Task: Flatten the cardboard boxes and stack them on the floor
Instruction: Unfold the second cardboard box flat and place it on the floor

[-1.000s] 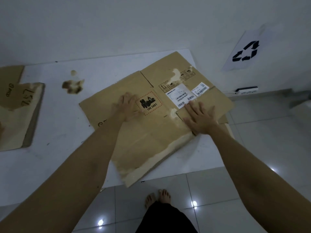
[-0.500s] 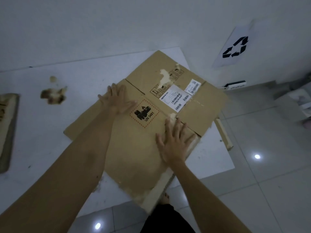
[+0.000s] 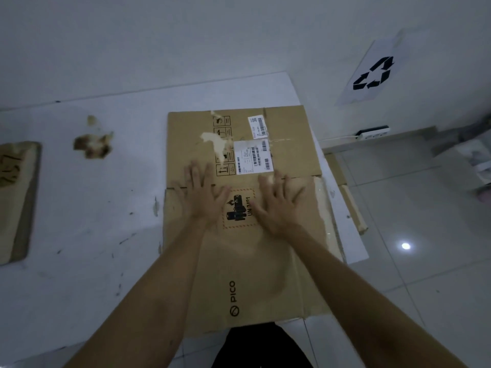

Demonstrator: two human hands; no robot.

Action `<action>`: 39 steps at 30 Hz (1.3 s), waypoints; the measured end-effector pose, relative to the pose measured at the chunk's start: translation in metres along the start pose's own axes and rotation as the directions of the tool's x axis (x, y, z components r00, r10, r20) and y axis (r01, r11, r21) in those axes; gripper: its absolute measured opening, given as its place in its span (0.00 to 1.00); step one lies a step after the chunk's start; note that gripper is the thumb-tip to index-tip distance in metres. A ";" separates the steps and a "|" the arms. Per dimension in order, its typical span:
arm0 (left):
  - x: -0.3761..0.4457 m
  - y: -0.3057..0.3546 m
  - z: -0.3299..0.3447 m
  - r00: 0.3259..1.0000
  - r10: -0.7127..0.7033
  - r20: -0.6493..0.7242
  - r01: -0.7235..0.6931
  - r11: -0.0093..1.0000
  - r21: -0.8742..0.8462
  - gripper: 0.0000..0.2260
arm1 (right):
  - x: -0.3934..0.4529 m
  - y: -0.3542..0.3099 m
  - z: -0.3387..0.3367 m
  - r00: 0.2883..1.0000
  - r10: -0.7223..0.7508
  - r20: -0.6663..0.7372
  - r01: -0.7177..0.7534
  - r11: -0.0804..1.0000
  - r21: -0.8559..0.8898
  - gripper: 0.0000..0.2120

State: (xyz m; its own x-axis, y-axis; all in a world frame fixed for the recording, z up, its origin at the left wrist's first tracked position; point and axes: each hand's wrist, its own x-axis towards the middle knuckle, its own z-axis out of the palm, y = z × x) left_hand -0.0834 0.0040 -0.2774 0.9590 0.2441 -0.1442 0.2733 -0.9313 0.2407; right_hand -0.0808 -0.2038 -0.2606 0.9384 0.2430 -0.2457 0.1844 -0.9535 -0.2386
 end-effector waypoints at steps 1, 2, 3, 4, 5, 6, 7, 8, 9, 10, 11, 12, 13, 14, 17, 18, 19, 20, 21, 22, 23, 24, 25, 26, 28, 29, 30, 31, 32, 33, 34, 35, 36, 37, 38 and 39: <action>-0.004 0.004 0.003 1.000 -0.001 -0.008 0.001 1.000 0.017 0.37 | -0.004 -0.016 0.008 0.999 0.020 -0.040 -0.021 1.000 -0.021 0.36; -0.007 0.006 0.005 1.000 -0.002 -0.019 0.003 0.999 0.033 0.37 | -0.007 -0.024 0.015 0.997 0.023 -0.078 -0.028 0.998 -0.059 0.35; -0.008 0.006 0.006 1.000 -0.002 -0.028 0.004 0.999 0.044 0.37 | -0.009 -0.026 0.019 0.994 0.021 -0.105 -0.030 0.996 -0.082 0.34; -0.008 0.006 0.006 0.999 -0.003 -0.034 0.005 0.999 0.049 0.37 | -0.009 -0.024 0.020 0.992 0.022 -0.121 -0.032 0.996 -0.084 0.33; -0.007 0.005 0.005 1.000 -0.005 -0.030 0.006 0.999 0.044 0.37 | -0.009 -0.022 0.020 0.992 0.023 -0.127 -0.033 0.996 -0.079 0.33; -0.008 0.005 0.004 1.000 -0.004 -0.023 0.005 0.999 0.036 0.37 | -0.008 -0.020 0.019 0.992 0.022 -0.123 -0.032 0.996 -0.078 0.33; -0.008 0.006 0.003 1.000 -0.001 -0.018 0.002 0.999 0.032 0.37 | -0.008 -0.020 0.017 0.993 0.018 -0.113 -0.028 0.996 -0.080 0.33; -0.007 0.006 0.002 1.000 0.005 -0.013 -0.004 1.000 0.031 0.37 | -0.007 -0.020 0.017 0.995 0.007 -0.103 -0.015 0.996 -0.084 0.32; -0.007 0.004 0.001 1.000 0.005 -0.009 -0.005 1.000 0.029 0.37 | -0.005 -0.018 0.016 0.996 -0.011 -0.093 0.003 0.997 -0.078 0.31; -0.008 0.000 0.000 1.000 -0.007 -0.014 0.007 1.000 0.022 0.38 | -0.003 -0.013 0.015 0.996 -0.021 -0.090 0.016 0.998 -0.058 0.30; -0.010 -0.005 -0.002 0.999 -0.036 -0.033 0.036 0.999 0.011 0.39 | 0.000 -0.004 0.012 0.995 -0.008 -0.096 0.005 0.999 -0.032 0.29; -0.013 -0.013 -0.004 0.994 -0.085 -0.062 0.085 0.996 -0.010 0.41 | 0.002 0.009 0.008 0.994 0.042 -0.105 -0.043 0.999 -0.005 0.29; -0.017 -0.022 -0.006 0.985 -0.153 -0.083 0.150 0.988 -0.042 0.42 | 0.003 0.024 0.004 0.986 0.121 -0.112 -0.120 0.993 0.017 0.29; -0.022 -0.030 -0.009 0.971 -0.224 -0.083 0.218 0.973 -0.076 0.44 | 0.003 0.039 0.000 0.974 0.197 -0.113 -0.196 0.980 0.023 0.30; -0.031 -0.039 -0.014 0.952 -0.300 -0.063 0.292 0.951 -0.104 0.46 | -0.003 0.065 -0.007 0.968 0.236 -0.089 -0.238 0.971 -0.018 0.32; -0.032 -0.035 -0.014 0.956 -0.287 -0.063 0.278 0.953 -0.122 0.45 | -0.005 0.067 -0.008 0.972 0.222 -0.081 -0.224 0.974 -0.018 0.33; -0.032 -0.030 -0.013 0.959 -0.275 -0.065 0.264 0.954 -0.145 0.44 | -0.007 0.067 -0.008 0.973 0.217 -0.076 -0.218 0.976 -0.014 0.33; -0.033 -0.024 -0.012 0.961 -0.269 -0.066 0.256 0.953 -0.160 0.43 | -0.009 0.068 -0.007 0.972 0.222 -0.076 -0.224 0.975 -0.012 0.33; -0.035 -0.018 -0.011 0.962 -0.266 -0.063 0.253 0.953 -0.164 0.42 | -0.012 0.070 -0.007 0.968 0.236 -0.081 -0.237 0.971 -0.013 0.33; -0.037 -0.013 -0.009 0.963 -0.265 -0.053 0.253 0.954 -0.162 0.42 | -0.016 0.074 -0.007 0.964 0.250 -0.086 -0.252 0.968 -0.015 0.33; -0.039 -0.007 -0.007 0.964 -0.262 -0.042 0.253 0.955 -0.158 0.42 | -0.020 0.079 -0.008 0.958 0.272 -0.092 -0.274 0.962 -0.011 0.33; -0.041 -0.001 -0.006 0.965 -0.259 -0.036 0.250 0.955 -0.160 0.42 | -0.022 0.086 -0.010 0.948 0.302 -0.098 -0.303 0.953 0.003 0.33; -0.042 0.006 -0.007 0.966 -0.258 -0.036 0.248 0.953 -0.176 0.42 | -0.022 0.093 -0.013 0.934 0.344 -0.098 -0.343 0.939 0.028 0.34; -0.042 0.013 -0.008 0.964 -0.264 -0.040 0.251 0.946 -0.204 0.42 | -0.021 0.099 -0.018 0.918 0.386 -0.093 -0.382 0.922 0.064 0.34; -0.038 0.027 -0.016 0.949 -0.312 -0.035 0.291 0.915 -0.280 0.42 | -0.014 0.110 -0.025 0.898 0.429 -0.100 -0.416 0.900 0.128 0.35; -0.035 0.031 -0.020 0.938 -0.346 -0.023 0.322 0.893 -0.315 0.42 | -0.011 0.114 -0.029 0.897 0.428 -0.113 -0.411 0.900 0.145 0.35; -0.032 0.034 -0.023 0.927 -0.376 -0.010 0.351 0.873 -0.338 0.42 | -0.007 0.118 -0.033 0.899 0.421 -0.125 -0.401 0.903 0.154 0.35; -0.029 0.034 -0.024 0.918 -0.397 0.000 0.372 0.860 -0.350 0.43 | -0.003 0.123 -0.037 0.900 0.416 -0.126 -0.396 0.904 0.160 0.35; -0.027 0.034 -0.025 0.914 -0.406 0.000 0.379 0.855 -0.353 0.42 | 0.004 0.131 -0.037 0.907 0.404 -0.122 -0.383 0.909 0.166 0.35; -0.026 0.035 -0.026 0.913 -0.408 -0.009 0.378 0.854 -0.359 0.41 | 0.010 0.139 -0.039 0.914 0.389 -0.117 -0.366 0.914 0.175 0.37; -0.025 0.036 -0.026 0.912 -0.410 -0.019 0.374 0.848 -0.376 0.39 | 0.017 0.148 -0.036 0.924 0.363 -0.121 -0.339 0.923 0.182 0.39; -0.026 0.039 -0.027 0.909 -0.415 -0.030 0.369 0.838 -0.403 0.37 | 0.024 0.159 -0.034 0.935 0.334 -0.123 -0.310 0.934 0.180 0.41; -0.026 0.046 -0.027 0.904 -0.426 -0.035 0.370 0.823 -0.431 0.35 | 0.031 0.172 -0.032 0.943 0.309 -0.124 -0.286 0.942 0.177 0.43; -0.027 0.055 -0.027 0.897 -0.441 -0.035 0.380 0.809 -0.449 0.33 | 0.036 0.183 -0.033 0.946 0.302 -0.116 -0.279 0.943 0.181 0.44; -0.028 0.064 -0.027 0.889 -0.457 -0.036 0.393 0.800 -0.453 0.32 | 0.038 0.188 -0.039 0.950 0.292 -0.112 -0.269 0.946 0.183 0.44; -0.028 0.074 -0.027 0.883 -0.467 -0.042 0.401 0.799 -0.448 0.31 | 0.037 0.192 -0.048 0.954 0.278 -0.112 -0.255 0.949 0.187 0.44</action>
State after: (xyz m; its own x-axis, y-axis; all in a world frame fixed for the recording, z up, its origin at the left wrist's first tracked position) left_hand -0.0879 -0.0647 -0.2296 0.7225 0.6622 -0.1990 0.6368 -0.5252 0.5645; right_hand 0.0037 -0.3860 -0.2703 0.9793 -0.0534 -0.1953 -0.1186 -0.9332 -0.3394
